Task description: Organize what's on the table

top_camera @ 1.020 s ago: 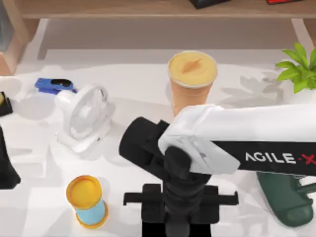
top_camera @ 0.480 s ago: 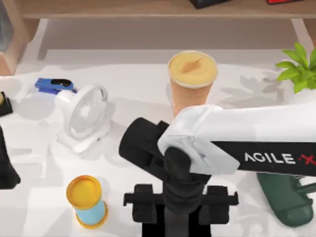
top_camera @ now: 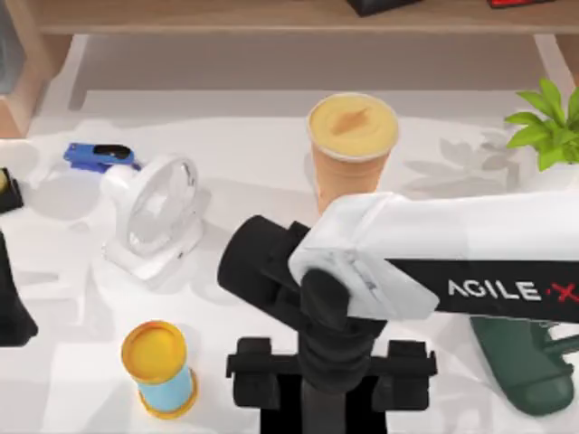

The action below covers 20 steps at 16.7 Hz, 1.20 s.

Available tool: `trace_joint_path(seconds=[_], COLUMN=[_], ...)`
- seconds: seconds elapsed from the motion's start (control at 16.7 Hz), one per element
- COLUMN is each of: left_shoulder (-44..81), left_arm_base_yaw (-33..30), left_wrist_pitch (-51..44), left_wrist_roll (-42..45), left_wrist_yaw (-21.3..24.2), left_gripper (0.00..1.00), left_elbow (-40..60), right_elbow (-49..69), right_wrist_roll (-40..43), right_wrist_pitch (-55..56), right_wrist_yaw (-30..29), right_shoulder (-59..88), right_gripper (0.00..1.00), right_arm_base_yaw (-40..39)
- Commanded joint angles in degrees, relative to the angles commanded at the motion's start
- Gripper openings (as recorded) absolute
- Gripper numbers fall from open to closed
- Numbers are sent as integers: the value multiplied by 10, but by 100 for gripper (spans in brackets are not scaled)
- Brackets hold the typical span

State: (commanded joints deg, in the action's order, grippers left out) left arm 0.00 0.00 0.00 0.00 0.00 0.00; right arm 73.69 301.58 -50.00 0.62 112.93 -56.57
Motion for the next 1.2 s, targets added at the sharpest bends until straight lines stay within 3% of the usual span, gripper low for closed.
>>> trace_joint_path(seconds=[0.3, 0.54, 0.84, 1.2], left_shoulder=[0, 0, 0, 0], left_arm_base_yaw=[0, 0, 0, 0], left_wrist_pitch=[0, 0, 0, 0], left_wrist_roll=[0, 0, 0, 0], left_wrist_yaw=[0, 0, 0, 0], left_gripper=[100, 100, 100, 100], left_elbow=[0, 0, 0, 0], right_elbow=[17, 51, 90, 100], right_wrist_roll=[-46, -181, -444, -871], right_wrist_pitch=[-3, -9, -18, -38], right_wrist_yaw=[-1, -4, -7, -3], right_shoulder=[-17, -54, -112, -179], right_gripper=[100, 100, 100, 100], right_arm_base_yaw=[15, 58, 139, 266])
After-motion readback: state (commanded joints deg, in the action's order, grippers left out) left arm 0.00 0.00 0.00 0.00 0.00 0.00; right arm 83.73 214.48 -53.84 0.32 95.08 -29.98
